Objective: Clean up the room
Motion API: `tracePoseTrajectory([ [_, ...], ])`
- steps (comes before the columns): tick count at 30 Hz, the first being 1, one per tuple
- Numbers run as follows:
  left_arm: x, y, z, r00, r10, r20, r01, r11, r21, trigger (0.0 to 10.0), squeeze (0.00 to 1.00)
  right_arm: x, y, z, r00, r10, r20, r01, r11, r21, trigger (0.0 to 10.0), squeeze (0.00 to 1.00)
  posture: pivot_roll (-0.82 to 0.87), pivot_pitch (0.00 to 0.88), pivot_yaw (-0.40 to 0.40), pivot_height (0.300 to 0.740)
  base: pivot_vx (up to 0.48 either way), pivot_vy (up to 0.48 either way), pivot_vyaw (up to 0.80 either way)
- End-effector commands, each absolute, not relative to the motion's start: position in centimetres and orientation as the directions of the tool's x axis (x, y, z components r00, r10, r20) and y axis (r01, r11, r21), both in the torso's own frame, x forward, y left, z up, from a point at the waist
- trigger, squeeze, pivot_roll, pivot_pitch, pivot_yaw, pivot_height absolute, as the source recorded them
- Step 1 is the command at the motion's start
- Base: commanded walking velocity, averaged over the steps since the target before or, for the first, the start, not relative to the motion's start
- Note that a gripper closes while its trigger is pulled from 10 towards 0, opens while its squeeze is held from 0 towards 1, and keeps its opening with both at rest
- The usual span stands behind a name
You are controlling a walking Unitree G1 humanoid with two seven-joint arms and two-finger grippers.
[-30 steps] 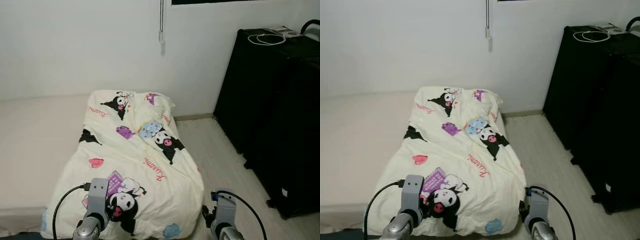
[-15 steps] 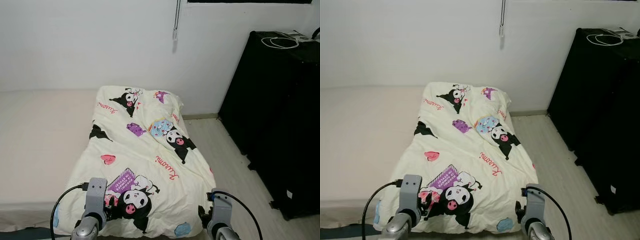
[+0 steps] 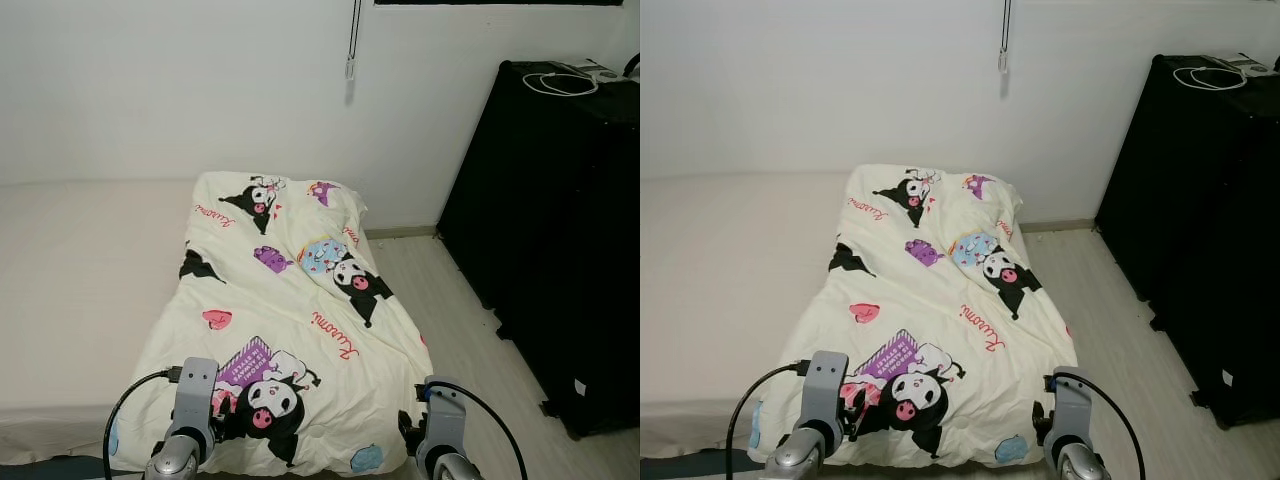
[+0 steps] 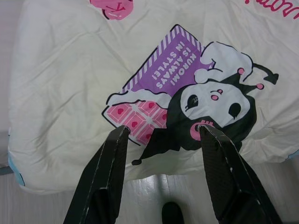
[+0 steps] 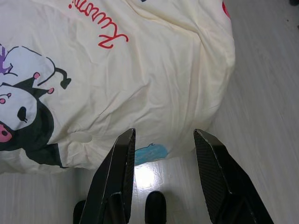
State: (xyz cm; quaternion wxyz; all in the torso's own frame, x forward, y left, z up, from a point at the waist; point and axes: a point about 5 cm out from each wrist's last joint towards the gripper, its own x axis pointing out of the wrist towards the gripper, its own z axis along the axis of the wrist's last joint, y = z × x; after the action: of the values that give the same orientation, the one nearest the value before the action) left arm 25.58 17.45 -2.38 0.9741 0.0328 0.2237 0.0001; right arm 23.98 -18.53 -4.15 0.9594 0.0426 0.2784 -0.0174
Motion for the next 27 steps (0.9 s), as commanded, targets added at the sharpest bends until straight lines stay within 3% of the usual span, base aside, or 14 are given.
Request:
tracePoseTrajectory([
  [1,24.99,17.64,-2.95,0.885,0.015,-0.465,0.020,0.997,0.070,10.0,0.00,23.82,-18.53,-4.34,0.834,-0.008,-0.552,0.051,0.997,0.062,10.0,0.00,0.04,0.076,-0.012,0.734,0.000,0.000,0.00],
  [9,25.21,17.26,-2.76,0.891,0.000,-0.453,0.031,0.998,0.060,10.0,0.00,23.88,-18.51,-4.30,0.835,-0.008,-0.550,0.052,0.997,0.064,10.0,0.00,0.04,0.078,-0.010,0.734,0.000,0.000,0.00],
  [27,25.16,17.28,-2.76,0.892,-0.010,-0.453,0.039,0.998,0.055,10.0,0.00,23.62,-18.53,-4.46,0.833,-0.012,-0.553,0.058,0.996,0.066,10.0,0.00,0.05,0.089,-0.004,0.734,0.000,-0.404,0.00],
])
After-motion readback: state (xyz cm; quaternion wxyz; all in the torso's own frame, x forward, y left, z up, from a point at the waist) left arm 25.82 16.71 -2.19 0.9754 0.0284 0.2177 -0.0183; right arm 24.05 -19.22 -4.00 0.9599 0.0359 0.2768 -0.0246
